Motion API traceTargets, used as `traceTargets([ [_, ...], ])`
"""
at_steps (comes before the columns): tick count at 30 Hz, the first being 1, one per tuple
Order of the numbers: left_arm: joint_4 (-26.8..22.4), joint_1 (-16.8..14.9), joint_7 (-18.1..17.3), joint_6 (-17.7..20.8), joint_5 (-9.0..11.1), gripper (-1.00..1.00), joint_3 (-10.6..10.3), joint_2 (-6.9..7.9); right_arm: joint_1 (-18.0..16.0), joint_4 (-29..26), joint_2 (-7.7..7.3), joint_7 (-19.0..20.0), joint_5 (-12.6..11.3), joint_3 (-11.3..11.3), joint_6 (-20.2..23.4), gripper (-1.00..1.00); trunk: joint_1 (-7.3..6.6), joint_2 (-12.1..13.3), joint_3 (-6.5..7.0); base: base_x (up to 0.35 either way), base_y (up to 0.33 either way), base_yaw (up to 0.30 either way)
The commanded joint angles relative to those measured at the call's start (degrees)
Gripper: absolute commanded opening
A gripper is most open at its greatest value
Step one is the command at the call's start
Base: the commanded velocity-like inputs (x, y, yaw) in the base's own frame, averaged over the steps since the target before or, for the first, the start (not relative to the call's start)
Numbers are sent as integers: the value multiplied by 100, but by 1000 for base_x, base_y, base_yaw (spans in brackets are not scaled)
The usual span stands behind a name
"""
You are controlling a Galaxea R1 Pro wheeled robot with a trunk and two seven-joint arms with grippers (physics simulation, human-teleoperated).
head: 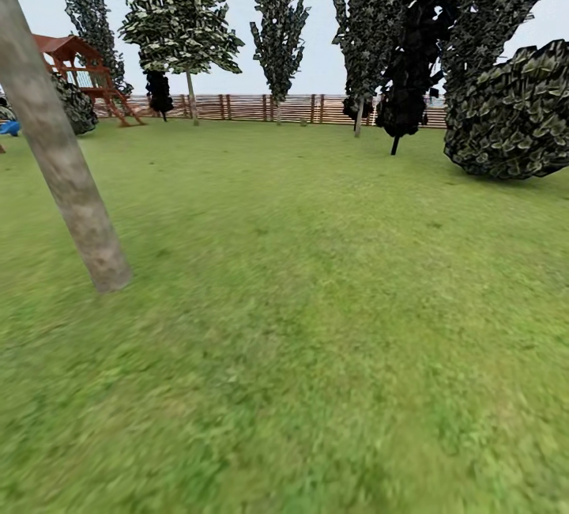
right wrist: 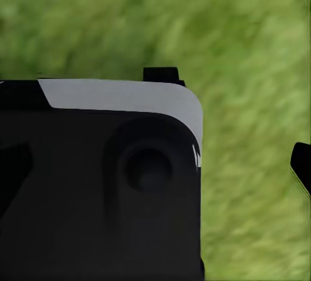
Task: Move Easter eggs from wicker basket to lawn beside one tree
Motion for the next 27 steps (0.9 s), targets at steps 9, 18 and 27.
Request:
traceTargets([
  [9,1,-3,-8,-13,7,100,15,-1,-3,6,1,17,12,-31,-22,100,3,-2,-5,338,0,0],
  [18,-2,-1,-8,-13,7,100,10,-1,-3,6,1,16,12,-29,-20,100,3,-2,-5,338,0,0],
  [27,-1,-1,-8,-13,7,100,12,-1,-3,6,1,16,12,-28,-20,100,3,-2,-5,338,0,0],
])
